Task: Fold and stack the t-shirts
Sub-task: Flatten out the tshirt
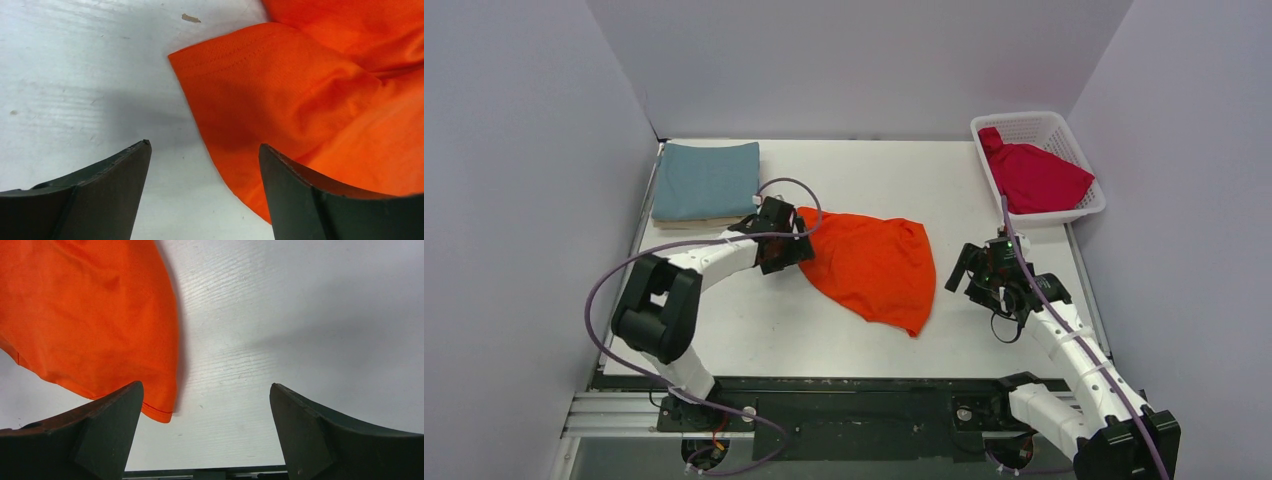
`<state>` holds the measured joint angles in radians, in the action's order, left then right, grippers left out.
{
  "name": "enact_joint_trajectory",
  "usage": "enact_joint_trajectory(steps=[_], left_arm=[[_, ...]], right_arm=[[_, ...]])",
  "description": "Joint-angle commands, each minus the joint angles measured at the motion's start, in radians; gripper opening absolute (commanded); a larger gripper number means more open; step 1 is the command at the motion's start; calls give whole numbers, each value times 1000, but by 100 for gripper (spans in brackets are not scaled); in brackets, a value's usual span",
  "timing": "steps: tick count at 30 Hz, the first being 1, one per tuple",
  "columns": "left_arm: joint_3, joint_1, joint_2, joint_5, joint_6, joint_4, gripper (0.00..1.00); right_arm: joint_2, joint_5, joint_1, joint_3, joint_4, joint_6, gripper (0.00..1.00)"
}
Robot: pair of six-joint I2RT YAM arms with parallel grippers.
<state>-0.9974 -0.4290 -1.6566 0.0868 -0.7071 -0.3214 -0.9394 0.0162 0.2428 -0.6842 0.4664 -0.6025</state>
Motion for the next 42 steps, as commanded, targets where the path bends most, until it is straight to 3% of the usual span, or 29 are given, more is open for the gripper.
enact_joint_trajectory(steps=[1, 5, 7, 9, 10, 12, 17, 26, 33, 42], left_arm=[[-102, 6, -103, -42, 58, 36, 86], [-138, 0, -189, -56, 63, 29, 71], [-137, -5, -211, -65, 59, 44, 59], [-130, -10, -222, -72, 56, 71, 35], [-129, -11, -228, -68, 50, 74, 9], [-130, -11, -229, -59, 48, 79, 0], [-61, -13, -65, 54, 35, 40, 0], [199, -10, 294, 232, -87, -144, 0], [294, -9, 416, 210, -131, -226, 0], [352, -11, 425, 160, -164, -162, 0]], right_arm=[[-4, 6, -1, 15, -31, -18, 91], [-26, 18, 0, 23, -58, -16, 90], [-44, 17, 0, 23, -70, -17, 90], [-68, 18, -1, 19, -83, -19, 89], [-85, 23, -1, 16, -94, -20, 89], [-112, 31, -1, 8, -104, -22, 88], [-159, 39, 1, -46, -93, 6, 87], [-337, 46, 55, -247, -76, 113, 85], [-681, 70, 241, -633, -20, 258, 84], [-1218, 63, 448, -1317, 49, 317, 80]])
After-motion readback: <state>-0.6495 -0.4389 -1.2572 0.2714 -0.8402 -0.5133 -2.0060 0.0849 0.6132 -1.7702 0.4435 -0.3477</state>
